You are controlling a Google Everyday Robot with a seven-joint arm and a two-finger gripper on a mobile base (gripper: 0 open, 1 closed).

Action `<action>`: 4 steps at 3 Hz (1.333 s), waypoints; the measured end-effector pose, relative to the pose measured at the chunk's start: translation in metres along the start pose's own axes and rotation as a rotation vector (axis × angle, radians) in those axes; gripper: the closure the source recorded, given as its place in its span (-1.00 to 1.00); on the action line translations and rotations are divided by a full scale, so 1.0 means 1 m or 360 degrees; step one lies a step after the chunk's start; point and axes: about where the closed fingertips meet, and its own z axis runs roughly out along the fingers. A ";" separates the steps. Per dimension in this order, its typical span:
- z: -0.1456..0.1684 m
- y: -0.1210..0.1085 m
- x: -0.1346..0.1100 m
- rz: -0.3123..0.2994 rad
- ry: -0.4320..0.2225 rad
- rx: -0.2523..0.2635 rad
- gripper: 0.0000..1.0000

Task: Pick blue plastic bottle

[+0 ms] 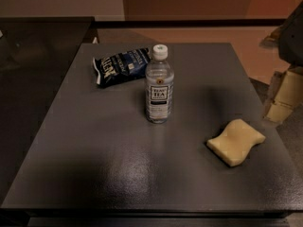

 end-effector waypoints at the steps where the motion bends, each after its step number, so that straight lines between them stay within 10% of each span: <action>1: 0.000 0.000 0.000 0.0000 0.0000 0.0000 -1.00; 4: 0.036 -0.004 -0.071 -0.0160 -0.0286 -0.0047 -1.00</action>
Offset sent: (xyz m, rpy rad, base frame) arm 0.0117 0.0191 -0.0092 0.0740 0.0176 0.0508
